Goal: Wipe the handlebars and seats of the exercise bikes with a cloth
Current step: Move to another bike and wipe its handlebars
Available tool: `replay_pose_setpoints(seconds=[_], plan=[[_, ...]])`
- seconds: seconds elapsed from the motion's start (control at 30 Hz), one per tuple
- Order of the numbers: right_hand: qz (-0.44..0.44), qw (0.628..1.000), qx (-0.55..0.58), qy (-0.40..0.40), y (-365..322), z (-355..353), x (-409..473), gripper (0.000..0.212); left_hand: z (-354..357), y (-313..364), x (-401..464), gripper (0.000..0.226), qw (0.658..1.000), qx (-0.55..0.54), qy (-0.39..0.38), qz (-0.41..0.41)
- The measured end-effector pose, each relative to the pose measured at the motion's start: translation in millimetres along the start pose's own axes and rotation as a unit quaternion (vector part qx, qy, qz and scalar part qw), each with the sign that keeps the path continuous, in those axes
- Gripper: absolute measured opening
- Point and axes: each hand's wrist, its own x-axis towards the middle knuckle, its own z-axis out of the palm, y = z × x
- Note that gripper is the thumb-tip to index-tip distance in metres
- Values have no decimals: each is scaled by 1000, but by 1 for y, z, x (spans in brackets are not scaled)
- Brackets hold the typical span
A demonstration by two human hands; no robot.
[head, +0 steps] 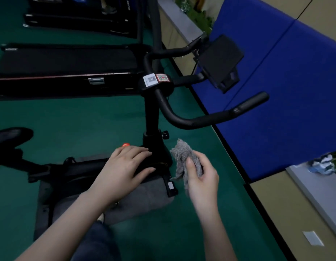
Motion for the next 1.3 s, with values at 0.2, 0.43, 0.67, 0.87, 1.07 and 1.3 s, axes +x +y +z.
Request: replay_pose_setpoints(seconds=[0.2,0.43,0.67,0.87,1.07,1.3], plan=[[13,999,-5,51,-44,93,14,21,-39,-86,38,50,999,-20,1,32],[9,983,-44,179,-73,131,25,19,-59,-126,93,54,993,-54,-6,101],[-62,951,-156,259,-91,120,68,23,-54,-123,134,53,988,-79,-3,130],[-105,943,-252,190,-94,120,138,29,-46,-121,159,53,988,-89,26,121],[-119,916,-379,61,-81,133,169,33,-38,-121,184,50,985,-89,96,114],[-109,928,-351,67,-73,115,142,36,-36,-119,218,46,976,-99,126,148]])
